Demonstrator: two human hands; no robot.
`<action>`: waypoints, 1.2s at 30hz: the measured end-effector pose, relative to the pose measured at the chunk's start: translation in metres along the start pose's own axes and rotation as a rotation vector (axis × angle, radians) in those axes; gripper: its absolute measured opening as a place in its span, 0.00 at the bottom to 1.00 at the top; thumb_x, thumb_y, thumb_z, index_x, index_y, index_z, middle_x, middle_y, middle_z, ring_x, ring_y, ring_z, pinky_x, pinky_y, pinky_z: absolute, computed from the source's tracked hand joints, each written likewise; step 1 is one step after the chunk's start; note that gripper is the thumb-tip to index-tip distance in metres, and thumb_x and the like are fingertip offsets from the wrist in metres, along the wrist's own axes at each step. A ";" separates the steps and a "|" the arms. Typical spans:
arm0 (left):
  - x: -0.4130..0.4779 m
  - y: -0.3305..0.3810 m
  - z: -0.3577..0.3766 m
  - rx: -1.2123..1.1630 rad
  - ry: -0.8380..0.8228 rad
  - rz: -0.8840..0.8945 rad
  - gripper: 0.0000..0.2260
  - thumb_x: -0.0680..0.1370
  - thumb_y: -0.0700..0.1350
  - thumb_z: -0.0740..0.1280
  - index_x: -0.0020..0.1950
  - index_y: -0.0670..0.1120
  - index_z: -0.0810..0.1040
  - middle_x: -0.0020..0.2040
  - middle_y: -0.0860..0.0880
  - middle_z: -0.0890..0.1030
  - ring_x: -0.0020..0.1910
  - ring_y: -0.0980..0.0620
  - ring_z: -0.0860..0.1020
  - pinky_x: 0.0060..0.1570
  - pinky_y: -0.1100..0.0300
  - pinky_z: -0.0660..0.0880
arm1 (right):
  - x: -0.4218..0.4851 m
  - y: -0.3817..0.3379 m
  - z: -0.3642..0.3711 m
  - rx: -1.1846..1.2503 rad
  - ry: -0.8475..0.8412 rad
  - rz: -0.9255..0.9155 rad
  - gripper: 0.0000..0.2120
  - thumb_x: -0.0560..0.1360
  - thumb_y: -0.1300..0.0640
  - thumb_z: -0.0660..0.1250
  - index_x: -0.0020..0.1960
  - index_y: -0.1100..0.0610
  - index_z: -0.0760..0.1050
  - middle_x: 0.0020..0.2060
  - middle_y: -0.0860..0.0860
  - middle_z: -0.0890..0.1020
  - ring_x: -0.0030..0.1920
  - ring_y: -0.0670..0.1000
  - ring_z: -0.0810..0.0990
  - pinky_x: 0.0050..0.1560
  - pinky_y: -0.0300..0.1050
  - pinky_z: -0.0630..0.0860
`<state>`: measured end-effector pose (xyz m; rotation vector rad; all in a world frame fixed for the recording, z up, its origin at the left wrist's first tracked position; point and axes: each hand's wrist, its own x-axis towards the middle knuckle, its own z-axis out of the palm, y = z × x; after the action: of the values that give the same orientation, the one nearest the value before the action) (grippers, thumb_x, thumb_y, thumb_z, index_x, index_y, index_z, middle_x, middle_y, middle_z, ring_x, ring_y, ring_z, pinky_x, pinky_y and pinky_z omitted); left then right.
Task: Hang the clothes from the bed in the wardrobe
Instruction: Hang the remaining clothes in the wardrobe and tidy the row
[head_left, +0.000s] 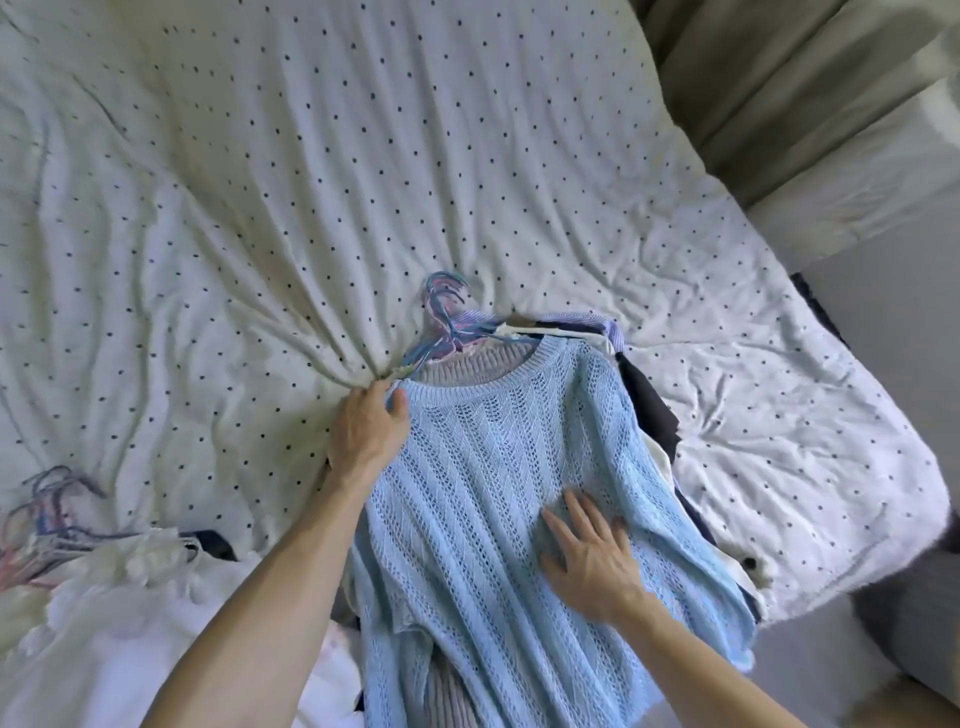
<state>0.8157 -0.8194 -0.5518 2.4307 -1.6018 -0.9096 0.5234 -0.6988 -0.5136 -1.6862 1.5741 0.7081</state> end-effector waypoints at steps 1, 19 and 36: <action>-0.005 0.004 -0.004 0.009 0.027 0.035 0.16 0.83 0.53 0.57 0.62 0.43 0.76 0.55 0.39 0.79 0.57 0.38 0.75 0.56 0.45 0.73 | -0.003 0.000 -0.004 0.035 0.003 0.007 0.30 0.81 0.38 0.49 0.81 0.43 0.49 0.80 0.47 0.38 0.80 0.51 0.37 0.78 0.63 0.40; -0.234 0.181 -0.098 -0.212 0.205 0.635 0.19 0.75 0.60 0.57 0.50 0.52 0.83 0.40 0.53 0.85 0.39 0.49 0.82 0.41 0.54 0.75 | -0.229 0.137 -0.074 0.594 0.806 0.118 0.30 0.78 0.38 0.59 0.76 0.50 0.66 0.77 0.52 0.64 0.76 0.53 0.63 0.75 0.55 0.61; -0.557 0.491 0.004 -0.267 -0.511 1.294 0.11 0.74 0.61 0.66 0.46 0.56 0.81 0.39 0.55 0.83 0.41 0.58 0.79 0.48 0.56 0.75 | -0.594 0.391 0.146 0.545 1.724 0.714 0.18 0.81 0.44 0.55 0.55 0.53 0.79 0.44 0.49 0.80 0.47 0.55 0.75 0.51 0.54 0.72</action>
<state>0.2655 -0.5571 -0.1280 0.6125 -2.3813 -1.2679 0.0836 -0.2264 -0.1808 -1.0718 3.0791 -1.2685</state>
